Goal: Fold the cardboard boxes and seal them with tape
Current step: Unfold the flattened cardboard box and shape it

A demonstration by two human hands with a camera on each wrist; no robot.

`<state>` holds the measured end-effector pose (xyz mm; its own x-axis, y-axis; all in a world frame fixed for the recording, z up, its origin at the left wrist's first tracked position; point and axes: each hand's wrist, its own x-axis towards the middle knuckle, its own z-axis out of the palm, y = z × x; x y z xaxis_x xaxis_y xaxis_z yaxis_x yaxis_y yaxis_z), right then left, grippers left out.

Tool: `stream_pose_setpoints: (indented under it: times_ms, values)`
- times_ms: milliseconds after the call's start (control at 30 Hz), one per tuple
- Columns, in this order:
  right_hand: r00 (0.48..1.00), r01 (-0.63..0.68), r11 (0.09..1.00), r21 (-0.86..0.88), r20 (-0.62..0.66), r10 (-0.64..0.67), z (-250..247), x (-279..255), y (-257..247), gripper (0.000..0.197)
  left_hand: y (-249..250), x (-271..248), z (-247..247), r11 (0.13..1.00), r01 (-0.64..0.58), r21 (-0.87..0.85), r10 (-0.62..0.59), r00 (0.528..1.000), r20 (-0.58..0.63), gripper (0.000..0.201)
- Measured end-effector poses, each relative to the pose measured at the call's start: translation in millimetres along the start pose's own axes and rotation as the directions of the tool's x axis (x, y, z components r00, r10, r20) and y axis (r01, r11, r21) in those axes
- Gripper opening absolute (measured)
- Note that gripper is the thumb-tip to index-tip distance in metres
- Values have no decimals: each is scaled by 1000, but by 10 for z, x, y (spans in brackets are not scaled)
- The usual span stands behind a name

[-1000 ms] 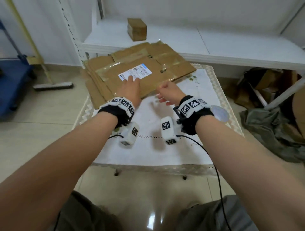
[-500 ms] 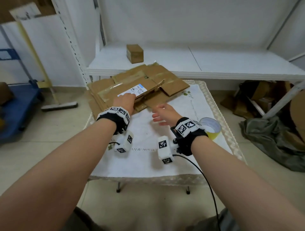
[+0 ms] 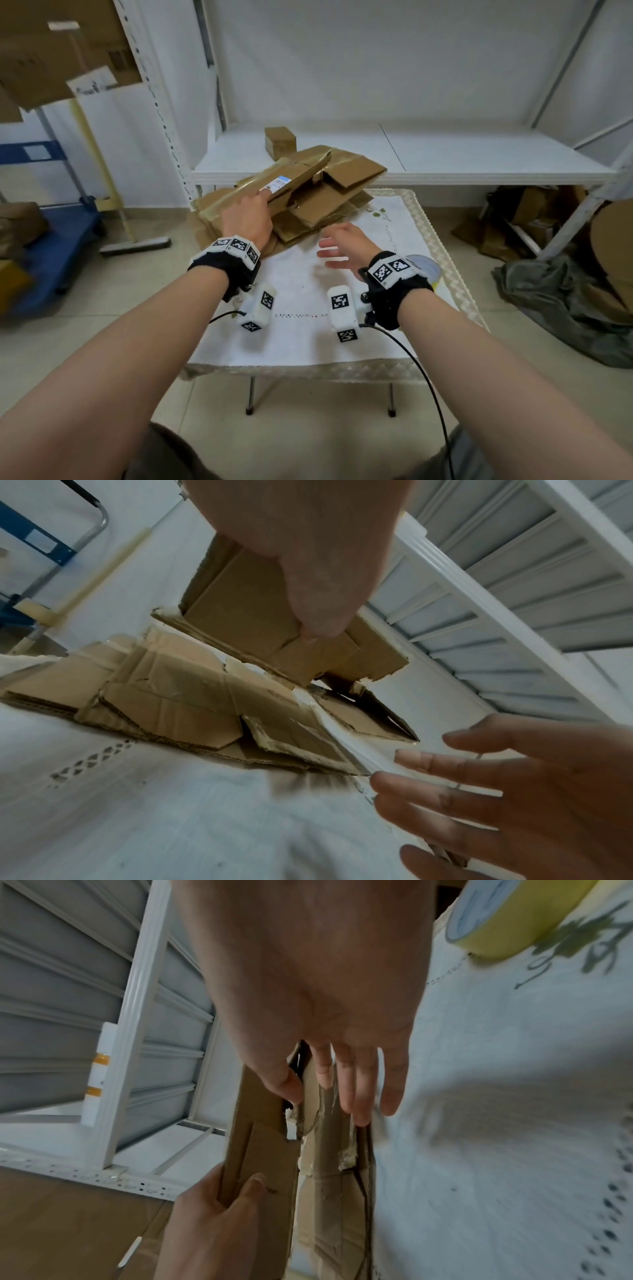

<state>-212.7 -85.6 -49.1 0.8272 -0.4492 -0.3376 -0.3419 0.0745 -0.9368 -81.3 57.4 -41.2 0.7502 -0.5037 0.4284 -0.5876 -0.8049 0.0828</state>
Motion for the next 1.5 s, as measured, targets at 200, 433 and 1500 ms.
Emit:
stream_pose_setpoints:
  times_ms: [200, 433, 1500]
  values:
    - [999, -28, 997, 70, -14, 29, 35, -122, 166, 39, -44, -370, -46, 995, -35, -95, 37, 999, 26, 21]
    - [994, -54, 997, 57, -92, 59, -38, -178, 436, 34, -90, -824, 126, 975, -58, -215, 76, 994, 80, 21]
    - [912, 188, 949, 254, -403, -73, 248, 236, 465, 71, 292, -575, -14, 962, -60, -266, 119, 970, 212, 24]
